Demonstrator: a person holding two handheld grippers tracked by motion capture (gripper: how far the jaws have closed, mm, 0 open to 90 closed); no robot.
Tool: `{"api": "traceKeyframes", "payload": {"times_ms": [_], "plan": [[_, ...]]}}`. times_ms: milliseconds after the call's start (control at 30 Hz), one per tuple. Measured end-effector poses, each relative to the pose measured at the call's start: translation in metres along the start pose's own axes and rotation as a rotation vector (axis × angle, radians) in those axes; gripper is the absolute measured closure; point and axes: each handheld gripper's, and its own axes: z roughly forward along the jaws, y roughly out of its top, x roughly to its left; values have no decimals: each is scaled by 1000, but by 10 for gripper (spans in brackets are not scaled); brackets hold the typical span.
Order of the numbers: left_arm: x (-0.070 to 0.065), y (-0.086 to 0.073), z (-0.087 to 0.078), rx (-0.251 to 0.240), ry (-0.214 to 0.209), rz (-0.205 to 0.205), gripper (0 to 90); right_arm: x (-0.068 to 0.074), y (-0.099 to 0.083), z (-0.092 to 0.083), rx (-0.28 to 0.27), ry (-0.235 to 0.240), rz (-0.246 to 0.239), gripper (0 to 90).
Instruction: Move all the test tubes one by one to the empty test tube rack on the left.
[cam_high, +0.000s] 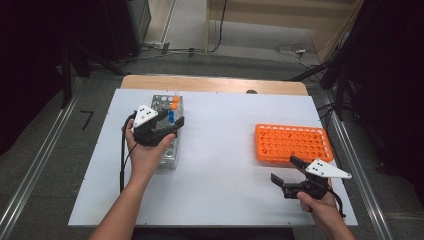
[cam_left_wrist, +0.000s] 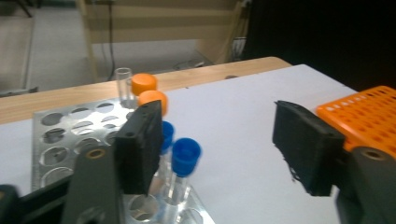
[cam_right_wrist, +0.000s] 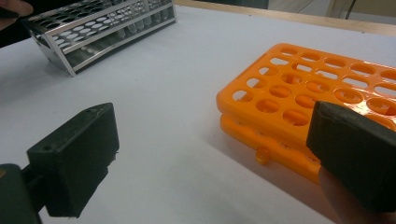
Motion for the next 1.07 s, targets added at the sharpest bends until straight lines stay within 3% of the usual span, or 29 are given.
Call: {"api": "traceKeyframes", "payload": {"times_ms": [200, 400, 867, 1067], "plan": [[-9, -4, -16, -18, -61, 6, 110, -2, 0, 0, 0, -8, 2, 10], [-17, -12, -32, -15, -117, 28, 32, -5, -1, 0, -2, -19, 4, 10], [-16, -47, -75, -11, -170, 9, 0, -15, -5, -2, 6, -58, 3, 8], [-11, -56, -88, -17, -162, -6, 0, -19, -7, -3, 7, -70, 8, 8]]}}
